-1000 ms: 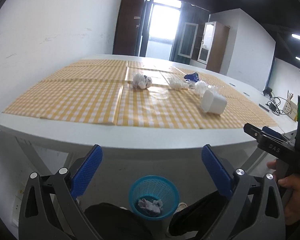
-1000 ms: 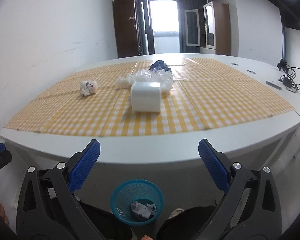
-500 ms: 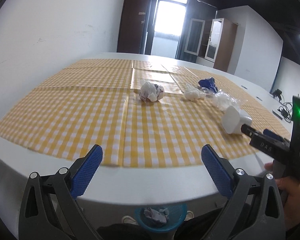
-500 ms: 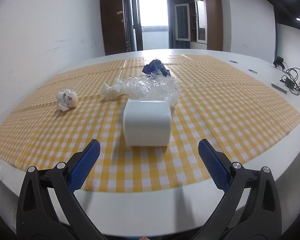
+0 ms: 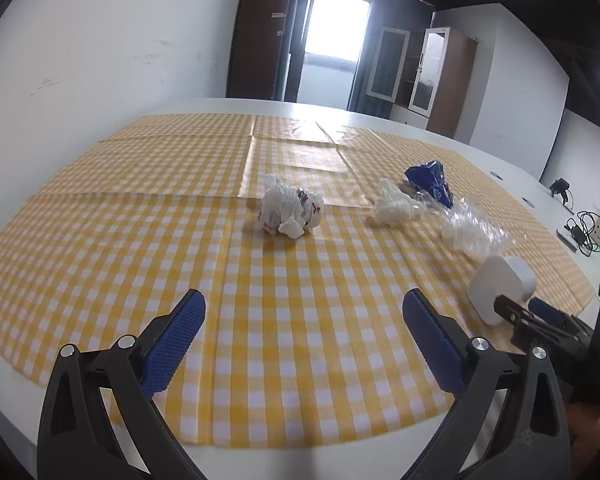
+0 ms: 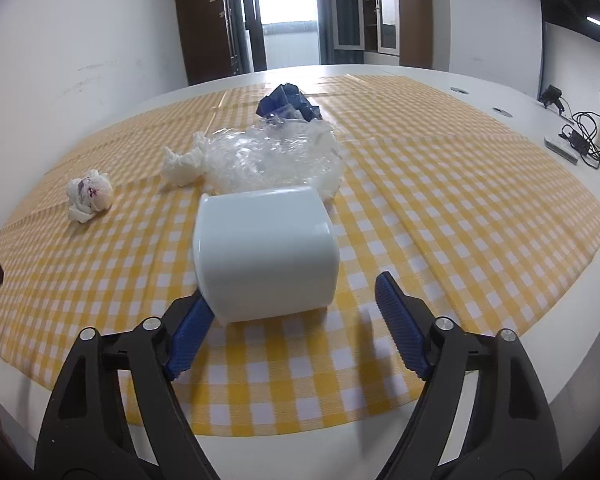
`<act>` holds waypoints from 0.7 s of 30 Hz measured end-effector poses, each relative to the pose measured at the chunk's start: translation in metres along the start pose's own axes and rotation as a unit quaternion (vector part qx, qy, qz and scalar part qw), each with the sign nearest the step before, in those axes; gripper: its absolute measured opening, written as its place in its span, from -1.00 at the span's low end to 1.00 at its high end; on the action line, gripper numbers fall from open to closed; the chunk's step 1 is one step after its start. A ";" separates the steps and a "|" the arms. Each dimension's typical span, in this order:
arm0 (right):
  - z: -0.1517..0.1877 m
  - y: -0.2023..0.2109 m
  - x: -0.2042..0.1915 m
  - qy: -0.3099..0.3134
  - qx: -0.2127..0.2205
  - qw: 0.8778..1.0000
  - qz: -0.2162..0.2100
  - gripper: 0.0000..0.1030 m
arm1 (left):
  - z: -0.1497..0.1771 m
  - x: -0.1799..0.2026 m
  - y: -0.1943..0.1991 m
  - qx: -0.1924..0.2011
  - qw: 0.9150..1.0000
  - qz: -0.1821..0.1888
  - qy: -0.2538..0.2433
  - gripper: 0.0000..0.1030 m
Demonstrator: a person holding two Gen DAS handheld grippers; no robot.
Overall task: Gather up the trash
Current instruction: 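Grasp the crumpled plastic bag with the left tool while the right tool grasps the white cup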
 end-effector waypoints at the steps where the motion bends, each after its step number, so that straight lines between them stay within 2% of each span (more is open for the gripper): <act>1: 0.000 0.000 0.003 -0.002 0.000 1.000 0.001 0.39 | -0.006 -0.001 -0.005 0.000 1.000 0.001 -0.002 0.88; 3: 0.002 0.000 0.011 -0.007 -0.001 1.000 -0.002 0.15 | -0.015 -0.003 -0.014 -0.003 1.000 -0.001 -0.004 0.88; 4: 0.002 -0.001 0.013 -0.006 -0.003 1.000 -0.003 0.09 | -0.019 -0.006 -0.020 -0.008 1.000 -0.004 -0.003 0.88; 7: 0.002 -0.002 0.018 0.000 -0.006 1.000 -0.011 -0.17 | -0.028 -0.017 -0.046 -0.036 0.999 -0.020 0.010 0.88; 9: 0.001 -0.004 0.021 0.003 -0.008 1.000 -0.014 -0.45 | -0.034 -0.023 -0.064 -0.056 0.998 -0.033 0.019 0.88; 10: 0.000 -0.005 0.022 0.002 -0.005 1.000 -0.017 -0.52 | -0.036 -0.024 -0.071 -0.060 0.997 -0.033 0.020 0.88; 14: -0.002 -0.009 0.028 0.009 -0.009 0.999 -0.037 -0.94 | -0.049 -0.021 -0.099 -0.079 0.996 -0.042 0.011 0.88; 17: -0.001 -0.008 0.030 0.012 -0.011 0.999 -0.052 -0.95 | -0.056 -0.017 -0.115 -0.090 0.995 -0.039 0.003 0.84; 18: 0.000 -0.007 0.031 0.012 -0.010 0.998 -0.056 -0.95 | -0.057 -0.017 -0.121 -0.096 0.995 -0.039 0.003 0.71; 21: 0.003 -0.005 0.034 0.007 -0.009 0.998 -0.069 -0.95 | -0.054 -0.019 -0.129 -0.114 0.993 -0.034 0.010 0.06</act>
Point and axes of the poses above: each gripper's, at about its wrist camera, not at the fingertips, and y roughly against the way its jaws point, x to its right, z to its underside, the point moved 6 cm from there along -y, roughly the way its jaws point, and after that the axes turned 6 degrees about z, right-handed, at the moved point
